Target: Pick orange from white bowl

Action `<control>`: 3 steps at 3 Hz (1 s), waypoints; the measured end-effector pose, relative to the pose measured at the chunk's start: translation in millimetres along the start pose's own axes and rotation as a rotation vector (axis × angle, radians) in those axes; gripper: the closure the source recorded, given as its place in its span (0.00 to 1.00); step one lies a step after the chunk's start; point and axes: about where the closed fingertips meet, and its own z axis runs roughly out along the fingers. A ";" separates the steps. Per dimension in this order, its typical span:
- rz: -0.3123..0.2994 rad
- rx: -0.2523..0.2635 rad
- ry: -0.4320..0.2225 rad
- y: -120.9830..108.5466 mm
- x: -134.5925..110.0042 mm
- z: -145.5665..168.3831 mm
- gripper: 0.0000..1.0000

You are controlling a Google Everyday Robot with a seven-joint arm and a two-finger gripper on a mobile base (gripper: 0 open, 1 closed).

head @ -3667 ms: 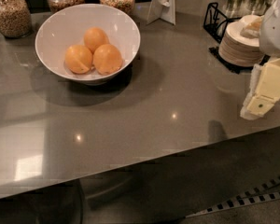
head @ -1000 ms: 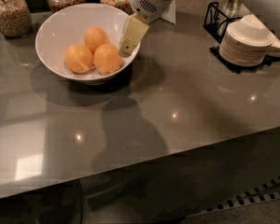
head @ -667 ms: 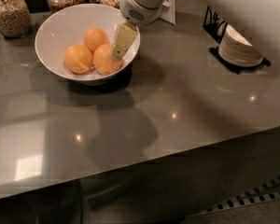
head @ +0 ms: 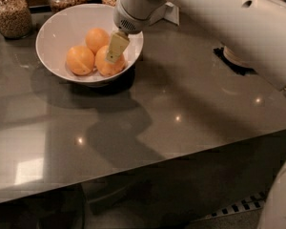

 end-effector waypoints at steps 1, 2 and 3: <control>0.022 -0.019 0.002 6.7 -7.2 13.6 0.26; 0.051 -0.042 0.015 15.5 -12.9 25.9 0.22; 0.087 -0.079 0.033 25.6 -17.9 36.1 0.20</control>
Offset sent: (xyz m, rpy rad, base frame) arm -0.0009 0.0391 -0.0289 0.0238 0.1013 -0.0498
